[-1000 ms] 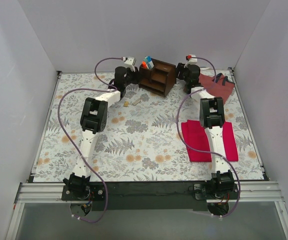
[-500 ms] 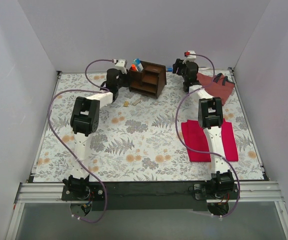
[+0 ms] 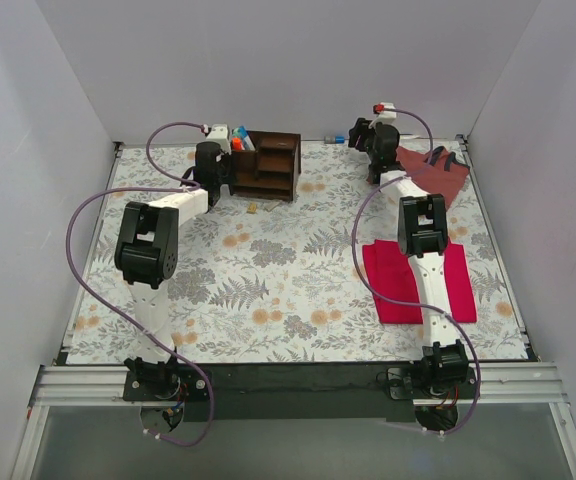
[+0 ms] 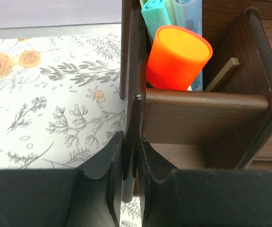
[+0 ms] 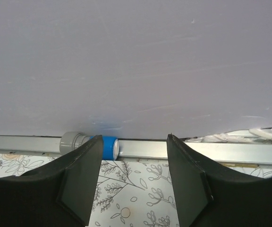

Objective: Sort the stationery into containers
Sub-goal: Move the storage box to the center of the board.

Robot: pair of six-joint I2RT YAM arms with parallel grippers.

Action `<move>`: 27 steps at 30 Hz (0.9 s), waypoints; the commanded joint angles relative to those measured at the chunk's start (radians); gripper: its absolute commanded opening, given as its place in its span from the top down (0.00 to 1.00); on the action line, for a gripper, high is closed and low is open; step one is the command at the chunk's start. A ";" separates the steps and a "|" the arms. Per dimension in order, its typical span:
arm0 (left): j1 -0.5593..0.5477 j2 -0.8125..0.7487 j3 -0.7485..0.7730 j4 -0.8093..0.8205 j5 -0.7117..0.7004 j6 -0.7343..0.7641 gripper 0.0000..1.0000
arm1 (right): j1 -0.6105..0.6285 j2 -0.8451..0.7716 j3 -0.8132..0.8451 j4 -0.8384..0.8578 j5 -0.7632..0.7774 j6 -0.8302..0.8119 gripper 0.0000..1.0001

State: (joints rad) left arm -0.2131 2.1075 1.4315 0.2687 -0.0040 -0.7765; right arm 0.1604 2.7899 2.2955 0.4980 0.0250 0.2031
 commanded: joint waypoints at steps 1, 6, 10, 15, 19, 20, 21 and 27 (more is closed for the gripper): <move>-0.005 -0.098 -0.016 -0.089 -0.088 -0.102 1.00 | 0.018 -0.056 -0.051 0.027 0.021 0.051 0.36; -0.005 -0.121 -0.034 -0.118 -0.135 -0.145 1.00 | 0.016 -0.125 -0.143 0.028 -0.017 -0.014 0.37; -0.003 -0.101 -0.045 -0.090 -0.172 -0.173 1.00 | 0.014 -0.205 -0.243 0.043 -0.108 -0.037 0.38; -0.019 -0.037 -0.046 0.009 -0.191 -0.158 0.98 | 0.016 -0.309 -0.411 0.088 -0.146 -0.057 0.38; -0.029 -0.035 -0.060 0.053 -0.186 -0.149 0.84 | 0.016 -0.372 -0.496 0.097 -0.166 -0.076 0.36; -0.029 -0.040 -0.084 0.067 -0.185 -0.132 0.80 | 0.014 -0.380 -0.508 0.099 -0.165 -0.079 0.36; -0.032 -0.046 -0.094 0.081 -0.177 -0.121 0.69 | 0.014 -0.401 -0.521 0.099 -0.165 -0.085 0.35; -0.048 -0.093 -0.131 0.095 -0.169 -0.090 0.29 | 0.014 -0.518 -0.649 0.096 -0.195 -0.111 0.25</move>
State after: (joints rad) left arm -0.2501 2.0853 1.3212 0.3283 -0.1703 -0.8791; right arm 0.1753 2.3959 1.7126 0.5491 -0.1352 0.1268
